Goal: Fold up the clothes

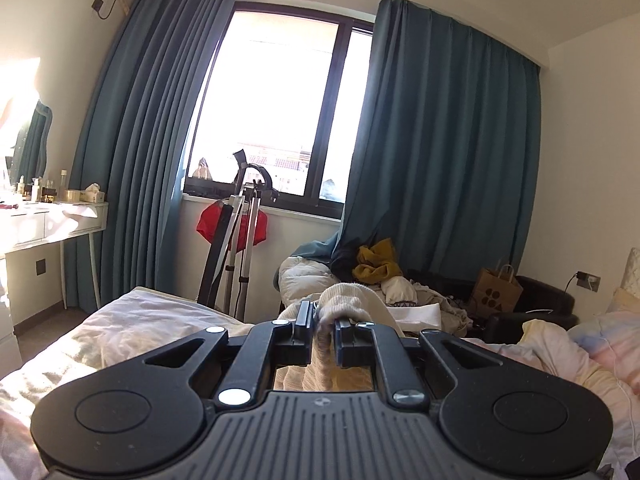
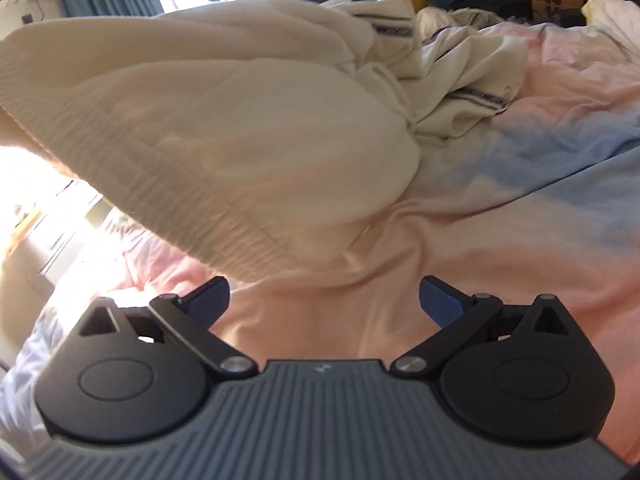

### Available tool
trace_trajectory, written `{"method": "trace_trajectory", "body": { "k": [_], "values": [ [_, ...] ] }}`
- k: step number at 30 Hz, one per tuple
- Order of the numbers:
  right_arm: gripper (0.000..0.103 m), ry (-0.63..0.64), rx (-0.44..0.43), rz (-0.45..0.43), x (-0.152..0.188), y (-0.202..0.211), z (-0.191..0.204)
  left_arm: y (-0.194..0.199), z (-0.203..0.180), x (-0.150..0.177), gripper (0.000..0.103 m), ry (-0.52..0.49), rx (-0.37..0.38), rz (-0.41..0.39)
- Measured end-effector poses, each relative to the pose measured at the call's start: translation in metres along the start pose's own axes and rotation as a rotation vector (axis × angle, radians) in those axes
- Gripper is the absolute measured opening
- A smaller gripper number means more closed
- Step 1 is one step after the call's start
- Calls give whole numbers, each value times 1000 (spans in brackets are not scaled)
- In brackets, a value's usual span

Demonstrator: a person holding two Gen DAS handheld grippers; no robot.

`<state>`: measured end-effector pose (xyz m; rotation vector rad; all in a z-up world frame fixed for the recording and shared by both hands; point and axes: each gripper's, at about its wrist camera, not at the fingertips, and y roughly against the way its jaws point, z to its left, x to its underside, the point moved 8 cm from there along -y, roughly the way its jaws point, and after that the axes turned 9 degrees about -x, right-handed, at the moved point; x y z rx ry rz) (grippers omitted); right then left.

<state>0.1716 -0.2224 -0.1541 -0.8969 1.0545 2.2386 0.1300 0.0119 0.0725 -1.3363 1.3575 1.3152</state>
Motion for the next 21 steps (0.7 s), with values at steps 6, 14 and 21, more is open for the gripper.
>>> {"method": "trace_trajectory", "body": {
  "k": [6, 14, 21],
  "values": [
    [103, 143, 3, 6, 16, -11, 40, -22, 52, 19, 11, 165, -34, 22],
    [91, 126, 119, -19, -2, -48, 29, -42, 110, 44, 12, 252, -77, 71],
    [68, 11, 175, -142, -20, -41, 1, -83, 133, 72, 12, 289, -126, 190]
  ]
}}
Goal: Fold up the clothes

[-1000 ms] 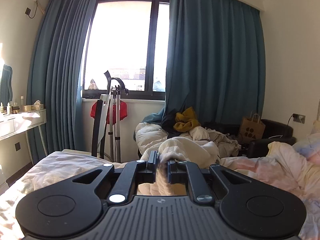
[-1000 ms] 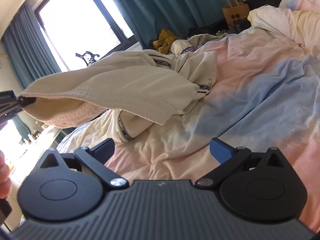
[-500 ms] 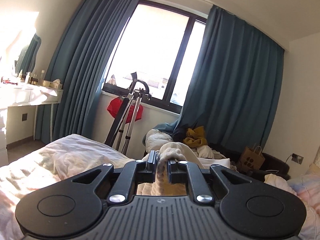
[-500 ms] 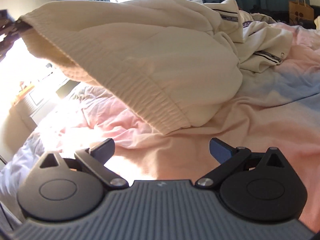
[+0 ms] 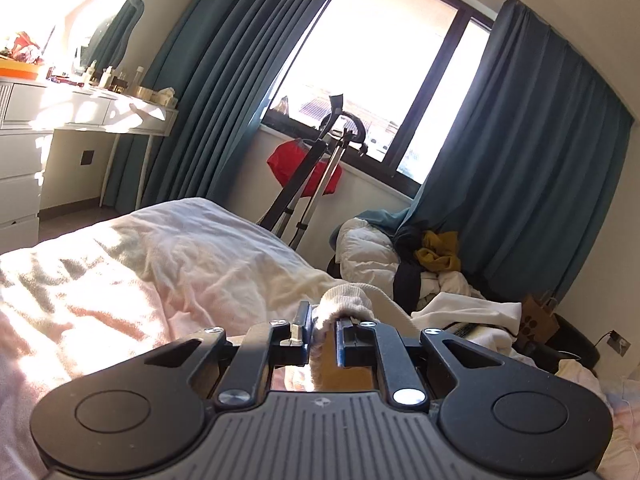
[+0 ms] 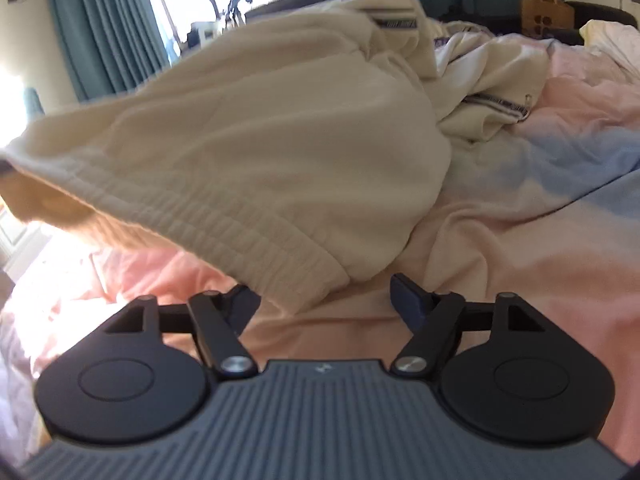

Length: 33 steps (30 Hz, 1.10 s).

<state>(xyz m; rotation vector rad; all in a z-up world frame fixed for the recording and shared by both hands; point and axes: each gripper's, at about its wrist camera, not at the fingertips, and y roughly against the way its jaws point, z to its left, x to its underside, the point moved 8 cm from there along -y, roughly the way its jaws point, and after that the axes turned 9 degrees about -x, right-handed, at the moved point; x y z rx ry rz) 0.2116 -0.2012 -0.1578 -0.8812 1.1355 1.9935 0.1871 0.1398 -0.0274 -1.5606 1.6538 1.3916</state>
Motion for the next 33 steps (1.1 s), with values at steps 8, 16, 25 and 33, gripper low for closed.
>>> {"method": "trace_trajectory", "body": {
  "k": [8, 16, 25, 33],
  "values": [
    [64, 9, 113, -259, -48, 43, -15, -28, -12, 35, 21, -55, 0, 147],
    [43, 26, 218, 76, 8, -5, -35, -24, -22, 56, 26, -166, -36, 170],
    [12, 2, 168, -108, -14, 28, -26, -16, -23, 64, 48, -346, -77, 198],
    [12, 38, 97, -200, -37, 55, -5, 12, -35, 70, 54, -611, -88, 134]
  ]
}}
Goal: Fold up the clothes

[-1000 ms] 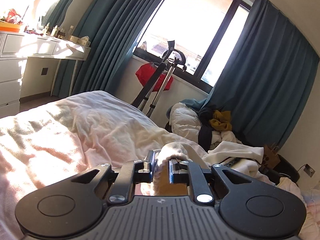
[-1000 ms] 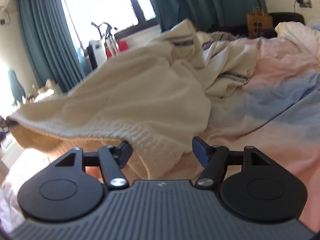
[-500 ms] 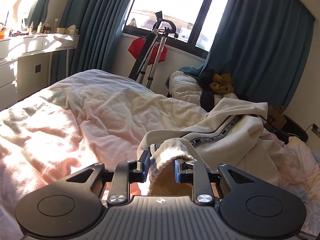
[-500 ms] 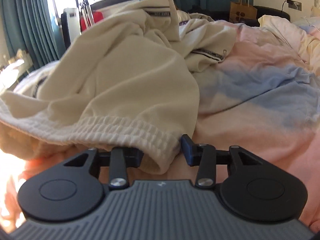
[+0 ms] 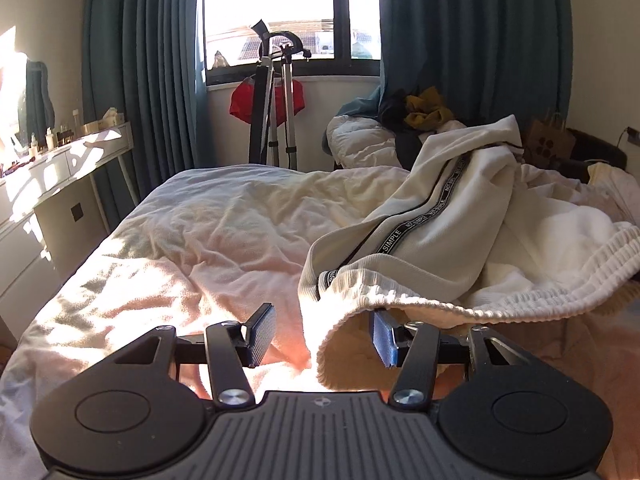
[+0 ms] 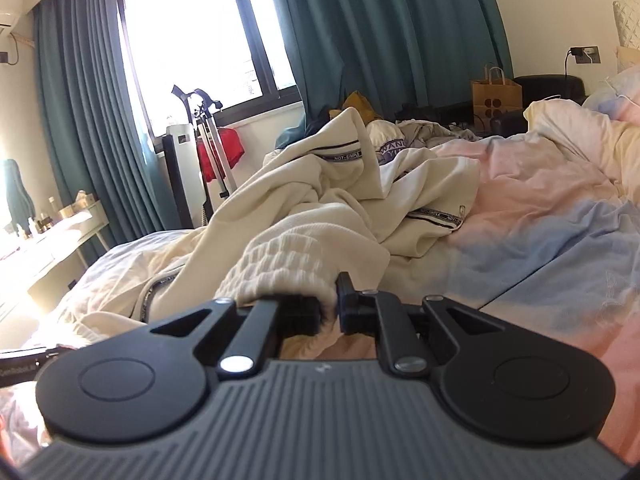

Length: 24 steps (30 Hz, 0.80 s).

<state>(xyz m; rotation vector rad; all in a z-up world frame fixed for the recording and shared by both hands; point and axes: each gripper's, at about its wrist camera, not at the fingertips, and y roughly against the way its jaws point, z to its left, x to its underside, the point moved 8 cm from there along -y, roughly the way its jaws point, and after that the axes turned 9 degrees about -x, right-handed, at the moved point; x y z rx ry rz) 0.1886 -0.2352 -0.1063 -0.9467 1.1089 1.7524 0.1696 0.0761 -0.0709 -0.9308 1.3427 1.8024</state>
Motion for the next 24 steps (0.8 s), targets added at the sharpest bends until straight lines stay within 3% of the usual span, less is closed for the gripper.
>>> {"method": "trace_trajectory", "body": {
  "k": [5, 7, 9, 12, 14, 15, 19, 24],
  "values": [
    [12, -8, -1, 47, 3, -6, -2, 6, -22, -12, 54, -132, 27, -107],
    [12, 11, -3, 63, 5, -8, 1, -3, -37, -12, 53, -215, 4, -139],
    [12, 28, -6, 74, 8, -10, 4, -16, -49, -8, 46, -280, -18, -131],
    [13, 39, 9, 107, 14, -14, 2, -33, -55, -8, 40, -316, -79, -158],
    [15, 58, 42, 152, 22, -20, -1, -40, -51, -11, 33, -278, -91, -166],
    [15, 87, 77, 192, 29, -24, -3, -42, -47, -13, 17, -239, -87, -168],
    [20, 90, 110, 293, 53, -35, -8, -43, -27, -21, 10, -85, -75, -169],
    [20, 45, -12, 294, 59, -29, 6, -29, 13, -52, 8, 139, -39, -160]
  ]
}}
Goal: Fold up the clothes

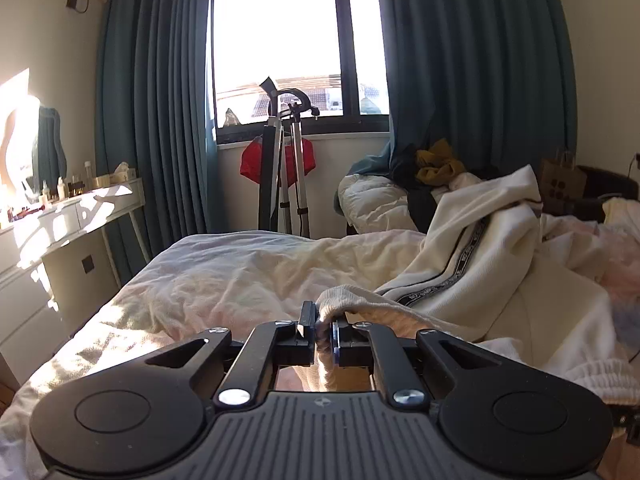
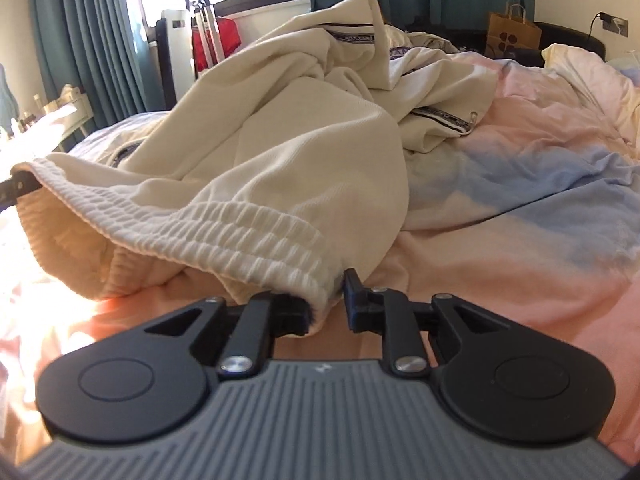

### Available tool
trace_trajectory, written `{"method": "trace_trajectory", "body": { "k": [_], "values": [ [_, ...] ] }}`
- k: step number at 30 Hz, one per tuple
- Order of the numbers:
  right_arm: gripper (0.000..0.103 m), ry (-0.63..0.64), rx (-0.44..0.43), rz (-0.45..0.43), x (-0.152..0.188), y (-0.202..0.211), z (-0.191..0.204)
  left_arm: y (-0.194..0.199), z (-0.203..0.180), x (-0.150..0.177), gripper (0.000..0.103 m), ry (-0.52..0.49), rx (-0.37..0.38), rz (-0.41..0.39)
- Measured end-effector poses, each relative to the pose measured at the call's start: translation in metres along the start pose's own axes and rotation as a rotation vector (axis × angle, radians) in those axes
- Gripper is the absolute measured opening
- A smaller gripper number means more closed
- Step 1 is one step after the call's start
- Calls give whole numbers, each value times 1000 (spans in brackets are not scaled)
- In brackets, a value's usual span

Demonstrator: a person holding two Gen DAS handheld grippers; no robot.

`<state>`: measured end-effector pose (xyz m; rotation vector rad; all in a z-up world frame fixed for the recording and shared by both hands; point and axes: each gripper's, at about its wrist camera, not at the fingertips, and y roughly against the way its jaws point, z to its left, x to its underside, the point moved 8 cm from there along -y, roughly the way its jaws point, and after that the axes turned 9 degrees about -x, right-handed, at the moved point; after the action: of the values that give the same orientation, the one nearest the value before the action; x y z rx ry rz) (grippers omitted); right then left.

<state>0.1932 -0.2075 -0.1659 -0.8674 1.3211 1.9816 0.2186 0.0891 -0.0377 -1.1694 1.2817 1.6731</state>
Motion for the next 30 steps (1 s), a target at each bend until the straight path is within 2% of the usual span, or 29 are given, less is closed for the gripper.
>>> {"method": "trace_trajectory", "body": {
  "k": [4, 9, 13, 16, 19, 21, 23, 26, 30],
  "values": [
    [19, -20, -196, -60, -16, 27, 38, -1, 42, -50, 8, 139, 15, -17],
    [18, 49, -388, -136, -46, 50, 119, -24, 101, -121, 7, 166, -40, -71],
    [18, 108, -509, -136, -59, 33, 191, -66, 152, -158, 7, 179, -88, -46],
    [18, 136, -605, -118, -63, 3, 242, -105, 191, -168, 7, 192, -138, -19],
    [18, 158, -693, -88, -61, -31, 288, -155, 227, -163, 7, 205, -187, 23],
    [18, 178, -721, -61, -53, -58, 313, -195, 251, -146, 7, 223, -215, 81],
    [18, 203, -733, -29, -43, -88, 336, -234, 270, -113, 7, 245, -225, 164],
    [18, 203, -726, 51, -25, -129, 344, -273, 292, -67, 8, 257, -231, 237],
    [20, 211, -733, 145, -6, -165, 346, -289, 304, -40, 10, 264, -212, 273]
  ]
}}
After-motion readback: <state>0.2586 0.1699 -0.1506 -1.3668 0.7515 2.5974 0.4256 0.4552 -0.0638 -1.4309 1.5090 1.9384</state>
